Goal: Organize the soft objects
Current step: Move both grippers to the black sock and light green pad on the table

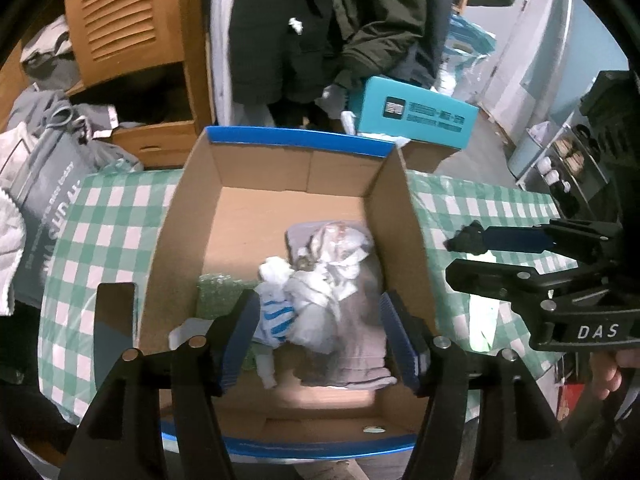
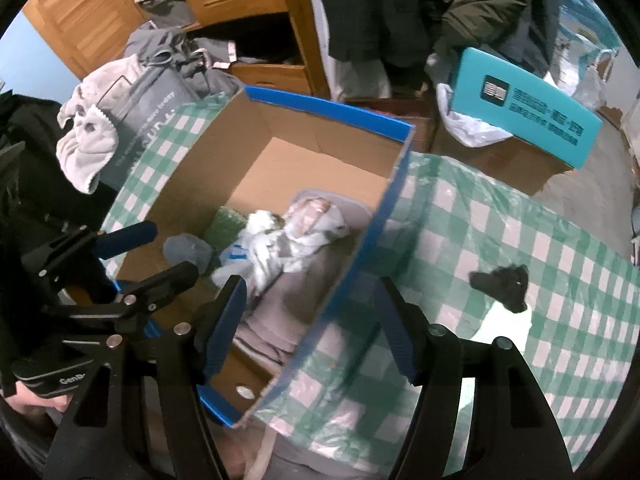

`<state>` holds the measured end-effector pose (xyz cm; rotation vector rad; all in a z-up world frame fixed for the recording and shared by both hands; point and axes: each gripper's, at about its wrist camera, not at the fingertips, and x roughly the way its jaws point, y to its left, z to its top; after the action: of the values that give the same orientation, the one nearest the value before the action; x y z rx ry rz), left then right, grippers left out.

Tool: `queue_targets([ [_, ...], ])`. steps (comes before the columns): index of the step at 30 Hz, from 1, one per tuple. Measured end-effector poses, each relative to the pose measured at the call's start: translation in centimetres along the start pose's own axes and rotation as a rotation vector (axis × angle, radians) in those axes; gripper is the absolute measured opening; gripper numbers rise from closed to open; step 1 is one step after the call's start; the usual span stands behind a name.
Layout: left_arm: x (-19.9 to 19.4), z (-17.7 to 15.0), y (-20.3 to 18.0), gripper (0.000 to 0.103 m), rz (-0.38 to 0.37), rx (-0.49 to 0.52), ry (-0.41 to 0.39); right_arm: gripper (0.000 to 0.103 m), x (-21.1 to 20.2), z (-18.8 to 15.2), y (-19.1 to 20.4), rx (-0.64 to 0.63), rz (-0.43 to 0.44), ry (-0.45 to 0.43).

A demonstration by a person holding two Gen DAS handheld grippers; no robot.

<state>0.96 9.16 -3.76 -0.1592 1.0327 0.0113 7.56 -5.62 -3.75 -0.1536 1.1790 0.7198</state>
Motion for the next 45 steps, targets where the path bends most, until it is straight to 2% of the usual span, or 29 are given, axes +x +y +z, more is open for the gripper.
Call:
queue_targets([
  [12,0.2,0.2,-5.0,0.065,-0.018,0.105,0.005,0.067,-1.1,-2.6,-5.0,0.091,-0.037,0.001],
  [15,0.4,0.1,-5.9,0.072,-0.016,0.122,0.005,0.067,-1.5,-3.1,-5.9,0.113,-0.040,0.000],
  [23,1.0,-0.1,-9.0,0.073,-0.015,0.190,0.018,0.067,-2.3,-4.4,-8.3,0.150,-0.048,-0.008],
  [28,1.6,-0.1,-10.6,0.077,-0.010,0.219,0.026,0.068,-2.6,-5.2,-10.0,0.188,-0.058,-0.009],
  [38,3.3,-0.4,-14.2,0.077,-0.042,0.267,0.057,0.068,-2.3,-7.6,-14.3,0.276,-0.096,0.009],
  [45,5.7,-0.7,-16.5,0.077,-0.069,0.285,0.112,0.068,-1.0,-9.4,-17.6,0.343,-0.103,0.044],
])
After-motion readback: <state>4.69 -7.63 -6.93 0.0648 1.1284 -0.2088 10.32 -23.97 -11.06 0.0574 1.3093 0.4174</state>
